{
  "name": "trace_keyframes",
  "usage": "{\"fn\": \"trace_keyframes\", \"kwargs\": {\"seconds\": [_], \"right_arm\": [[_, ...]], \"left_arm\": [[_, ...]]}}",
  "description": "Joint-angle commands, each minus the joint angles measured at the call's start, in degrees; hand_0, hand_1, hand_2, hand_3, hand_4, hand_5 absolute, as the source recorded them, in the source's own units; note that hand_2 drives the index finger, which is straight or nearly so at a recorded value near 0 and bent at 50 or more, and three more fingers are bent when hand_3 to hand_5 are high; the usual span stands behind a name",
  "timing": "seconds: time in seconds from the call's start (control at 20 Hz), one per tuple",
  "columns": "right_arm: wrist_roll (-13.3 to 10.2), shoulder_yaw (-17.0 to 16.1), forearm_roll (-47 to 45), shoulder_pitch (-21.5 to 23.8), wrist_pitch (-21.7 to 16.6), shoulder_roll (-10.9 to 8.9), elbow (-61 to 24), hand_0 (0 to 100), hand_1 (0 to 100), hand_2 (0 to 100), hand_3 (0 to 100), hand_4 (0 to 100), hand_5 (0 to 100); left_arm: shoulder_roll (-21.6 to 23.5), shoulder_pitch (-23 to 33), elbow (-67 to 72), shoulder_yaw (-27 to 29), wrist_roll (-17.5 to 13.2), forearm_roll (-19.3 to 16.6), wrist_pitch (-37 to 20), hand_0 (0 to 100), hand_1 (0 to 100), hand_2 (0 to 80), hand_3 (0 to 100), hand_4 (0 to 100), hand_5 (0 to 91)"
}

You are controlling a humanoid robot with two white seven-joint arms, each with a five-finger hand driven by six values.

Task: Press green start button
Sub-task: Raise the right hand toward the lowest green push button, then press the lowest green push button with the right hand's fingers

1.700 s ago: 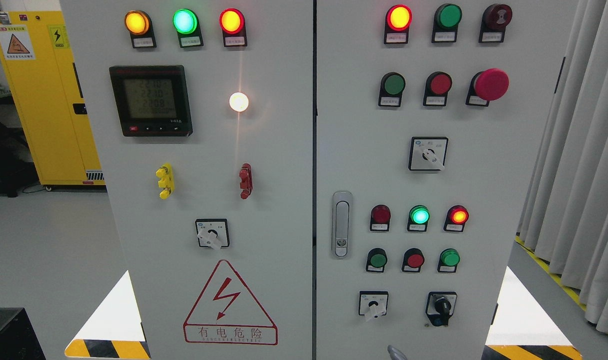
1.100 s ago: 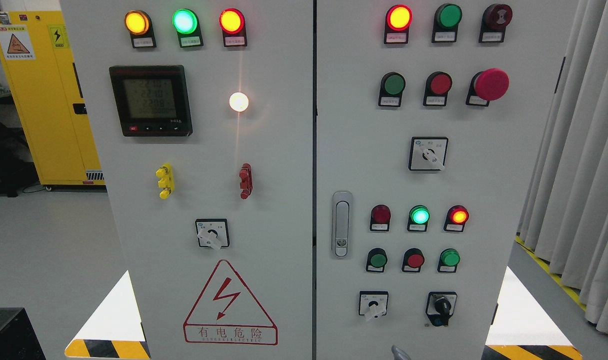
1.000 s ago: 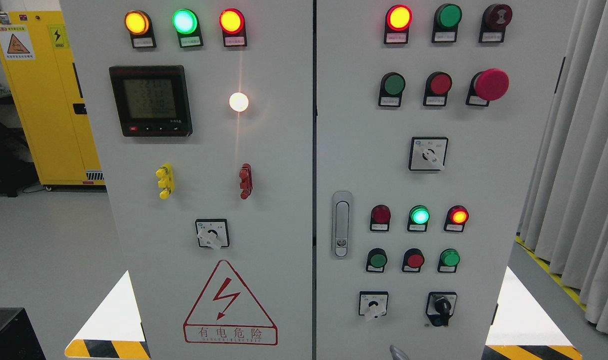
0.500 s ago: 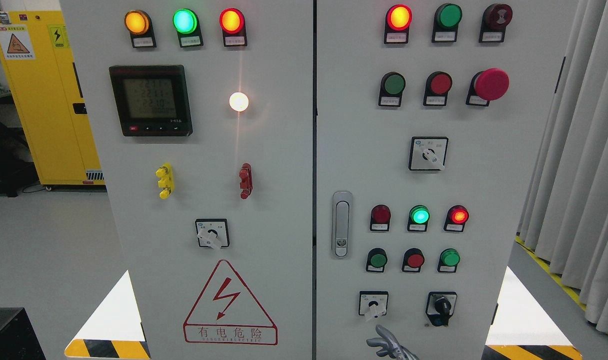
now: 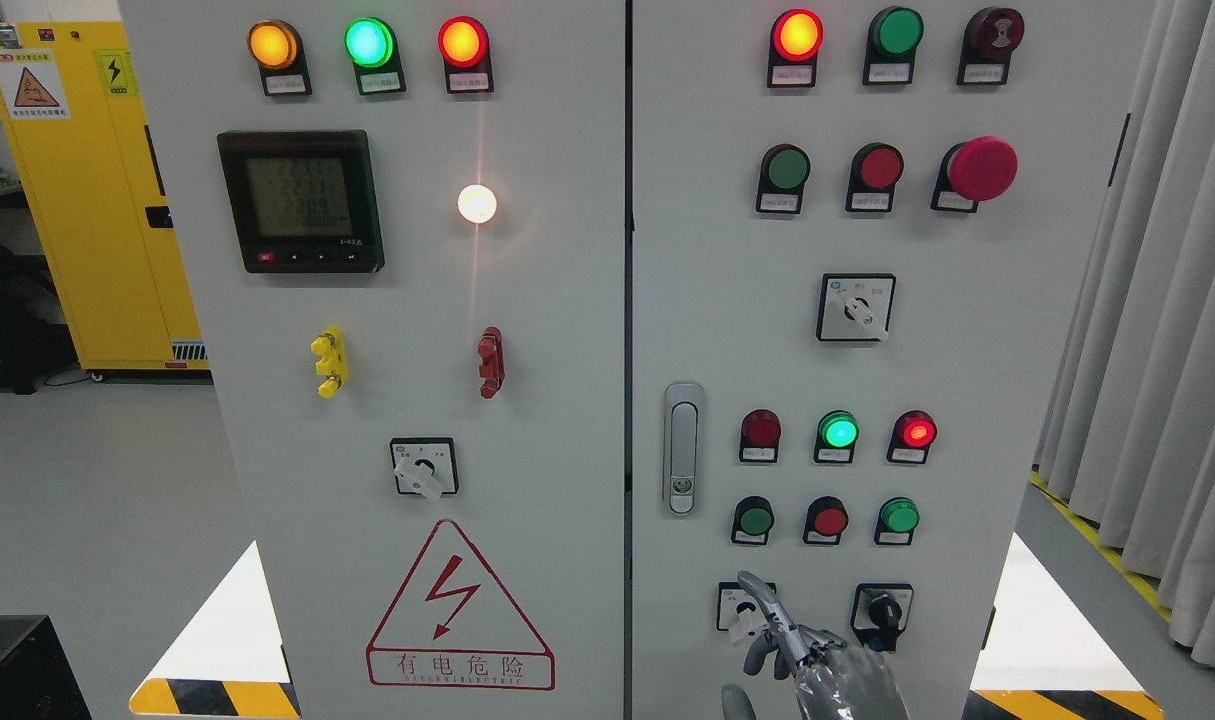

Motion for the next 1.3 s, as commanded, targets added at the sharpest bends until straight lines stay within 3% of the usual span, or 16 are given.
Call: {"fn": "trace_keyframes", "kwargs": {"seconds": [0.0, 1.25], "right_arm": [[0.4, -0.9, 3.9, -2.6, 1.2, -0.10, 1.5, 64, 90, 0, 92, 100, 100], [1.6, -0.8, 3.2, -7.7, 2.8, -0.19, 9.0, 78, 91, 0, 92, 100, 100]], "left_arm": [[0.0, 0.0, 0.0, 0.0, 0.0, 0.0, 0.0, 12, 56, 0.0, 0, 0, 0.0], [0.1, 0.0, 0.0, -0.1, 0.0, 0.0, 0.0, 12, 56, 0.0, 0, 0, 0.0]]}}
